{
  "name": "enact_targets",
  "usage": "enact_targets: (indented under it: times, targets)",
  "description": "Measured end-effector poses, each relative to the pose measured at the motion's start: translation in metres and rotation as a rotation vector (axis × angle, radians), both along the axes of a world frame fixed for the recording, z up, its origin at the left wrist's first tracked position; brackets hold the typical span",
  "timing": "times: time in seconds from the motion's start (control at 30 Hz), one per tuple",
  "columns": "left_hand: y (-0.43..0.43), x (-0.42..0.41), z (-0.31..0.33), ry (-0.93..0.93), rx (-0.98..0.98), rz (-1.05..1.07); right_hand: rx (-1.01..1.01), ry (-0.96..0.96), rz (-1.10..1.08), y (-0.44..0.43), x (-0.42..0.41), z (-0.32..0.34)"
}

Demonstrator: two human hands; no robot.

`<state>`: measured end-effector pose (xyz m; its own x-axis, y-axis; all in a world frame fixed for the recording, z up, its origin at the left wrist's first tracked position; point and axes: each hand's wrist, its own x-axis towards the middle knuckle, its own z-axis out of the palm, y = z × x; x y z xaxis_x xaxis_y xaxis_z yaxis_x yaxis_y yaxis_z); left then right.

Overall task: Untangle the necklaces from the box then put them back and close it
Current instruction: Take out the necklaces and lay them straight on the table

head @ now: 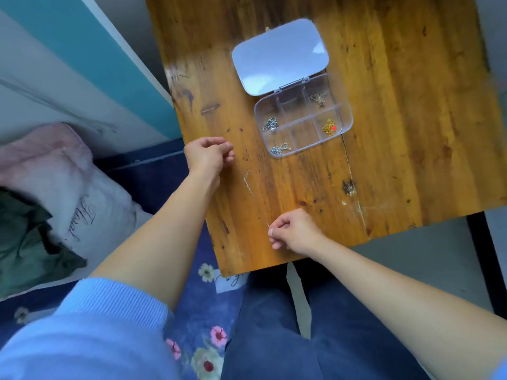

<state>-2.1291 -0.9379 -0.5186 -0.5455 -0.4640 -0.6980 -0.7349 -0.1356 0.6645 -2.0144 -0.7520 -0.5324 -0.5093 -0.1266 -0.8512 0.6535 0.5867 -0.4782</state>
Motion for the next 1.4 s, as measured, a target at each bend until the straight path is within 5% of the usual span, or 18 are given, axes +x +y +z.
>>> enact_targets:
  times: [0.2,0.57,0.83,1.17,1.4]
  targets:
    - [-0.014,-0.001,-0.016,0.043,-0.204,-0.328,0.096,0.0,0.05,-0.036,0.02,-0.015]
    - [-0.014,-0.003,-0.028,0.113,-0.336,-0.526,0.275,0.119,0.252,-0.033,0.022,-0.009]
    - [0.007,-0.028,-0.01,0.091,-0.231,-0.505,0.33,0.625,0.024,0.021,-0.097,0.04]
    - [0.026,-0.077,-0.005,0.041,-0.072,-0.554,0.376,0.584,0.881,-0.012,-0.183,0.013]
    - [0.033,-0.078,-0.008,0.037,-0.089,-0.465,0.309,0.603,1.128,-0.003,-0.192,0.012]
